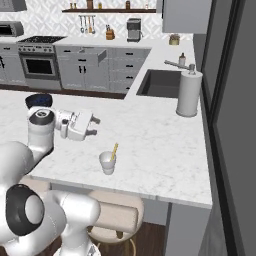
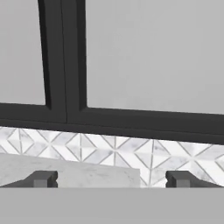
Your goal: Take a straw from the drawer in front and place it inside the glass cup on the dining counter.
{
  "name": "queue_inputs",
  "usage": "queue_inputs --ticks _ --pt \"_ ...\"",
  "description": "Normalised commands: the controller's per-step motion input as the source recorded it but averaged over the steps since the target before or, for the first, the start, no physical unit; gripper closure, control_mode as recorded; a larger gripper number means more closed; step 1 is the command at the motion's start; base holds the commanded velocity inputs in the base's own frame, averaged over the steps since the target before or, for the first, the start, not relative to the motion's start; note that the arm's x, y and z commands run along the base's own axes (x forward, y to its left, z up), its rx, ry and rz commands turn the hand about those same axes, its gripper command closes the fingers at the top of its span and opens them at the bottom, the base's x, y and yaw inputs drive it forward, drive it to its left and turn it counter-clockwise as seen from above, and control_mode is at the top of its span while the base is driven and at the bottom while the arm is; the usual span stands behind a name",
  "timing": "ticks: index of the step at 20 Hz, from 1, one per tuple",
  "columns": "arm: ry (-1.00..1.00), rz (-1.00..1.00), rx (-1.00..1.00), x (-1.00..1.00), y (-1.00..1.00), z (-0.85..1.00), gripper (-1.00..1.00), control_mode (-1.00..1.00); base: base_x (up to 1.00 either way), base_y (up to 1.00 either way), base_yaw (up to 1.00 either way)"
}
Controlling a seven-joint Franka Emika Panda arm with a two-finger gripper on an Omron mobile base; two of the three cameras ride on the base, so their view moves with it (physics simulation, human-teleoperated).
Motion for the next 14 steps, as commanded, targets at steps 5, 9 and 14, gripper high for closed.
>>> queue_inputs --ticks 5,9,14 --pt "0.00 0.01 0.19 -0.61 0.00 1.00 -1.00 -1.00 0.00 0.00 0.00" --pt "0.00 0.01 0.26 -0.63 -0.01 1.00 -1.00 -1.00 0.00 0.00 0.00" --pt "0.00 0.00 0.30 -0.87 -0.23 1.00 -1.00 -1.00 0.00 0.00 0.00"
